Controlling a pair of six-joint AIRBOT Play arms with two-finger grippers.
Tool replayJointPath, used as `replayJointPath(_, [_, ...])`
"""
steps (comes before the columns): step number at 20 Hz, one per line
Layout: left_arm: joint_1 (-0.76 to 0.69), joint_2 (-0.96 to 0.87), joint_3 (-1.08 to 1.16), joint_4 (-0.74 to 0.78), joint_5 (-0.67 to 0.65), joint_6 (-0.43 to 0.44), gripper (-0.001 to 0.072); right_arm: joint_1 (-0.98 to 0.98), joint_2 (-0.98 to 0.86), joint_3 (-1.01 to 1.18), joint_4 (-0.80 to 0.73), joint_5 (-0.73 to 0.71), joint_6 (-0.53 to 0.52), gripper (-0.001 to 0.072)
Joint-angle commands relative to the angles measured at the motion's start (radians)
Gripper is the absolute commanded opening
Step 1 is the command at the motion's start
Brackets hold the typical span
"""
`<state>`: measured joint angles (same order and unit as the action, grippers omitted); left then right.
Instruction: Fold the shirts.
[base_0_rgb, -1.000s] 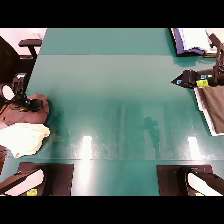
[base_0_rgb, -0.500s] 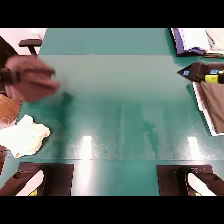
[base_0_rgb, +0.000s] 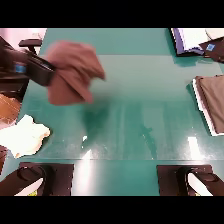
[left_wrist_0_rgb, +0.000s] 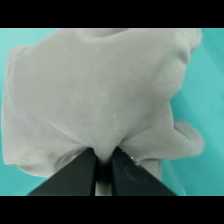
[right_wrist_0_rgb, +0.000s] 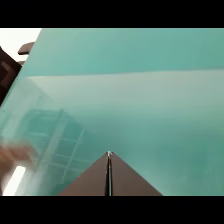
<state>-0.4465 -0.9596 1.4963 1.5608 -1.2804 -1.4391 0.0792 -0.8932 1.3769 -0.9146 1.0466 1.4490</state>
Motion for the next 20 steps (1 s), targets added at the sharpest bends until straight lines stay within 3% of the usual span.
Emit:
replayJointPath(1, [-0.193, -0.132, -0.011, -0.031, -0.008, -0.005, 0.0033, 0.0, -0.071, 0.133, -0.003, 0.067, 0.002, 0.002])
replayJointPath(2, [-0.224, -0.184, -0.014, -0.064, 0.018, -0.004, 0.0035, 0.0, -0.097, 0.169, -0.003, 0.1, 0.002, 0.002])
replayJointPath(3, [-0.244, -0.235, -0.014, -0.11, 0.063, -0.004, 0.0165, 0.0, -0.119, 0.198, -0.003, 0.129, 0.002, 0.002])
replayJointPath(4, [-0.247, -0.278, -0.014, -0.16, 0.114, -0.004, 0.0491, 0.0, -0.141, 0.224, -0.003, 0.159, 0.002, 0.002])
replayJointPath(5, [-0.241, -0.317, -0.013, -0.197, 0.17, -0.011, 0.0621, 0.0, -0.161, 0.245, -0.002, 0.189, 0.002, 0.002])
replayJointPath(8, [-0.153, -0.362, -0.013, -0.18, 0.228, -0.056, 0.0624, 0.0, -0.192, 0.267, -0.003, 0.245, 0.002, 0.002])
replayJointPath(12, [0.092, -0.403, -0.064, -0.224, 0.217, -0.092, 0.0624, 0.0, -0.203, 0.257, -0.003, 0.273, 0.001, 0.002])
replayJointPath(15, [0.204, -0.479, -0.158, -0.328, 0.217, -0.068, 0.0624, 0.0, -0.203, 0.21, -0.003, 0.273, 0.001, 0.0019])
replayJointPath(20, [0.217, -0.647, -0.204, -0.45, 0.226, 0.007, 0.0623, -0.001, -0.198, 0.064, -0.005, 0.266, 0.001, 0.0019])
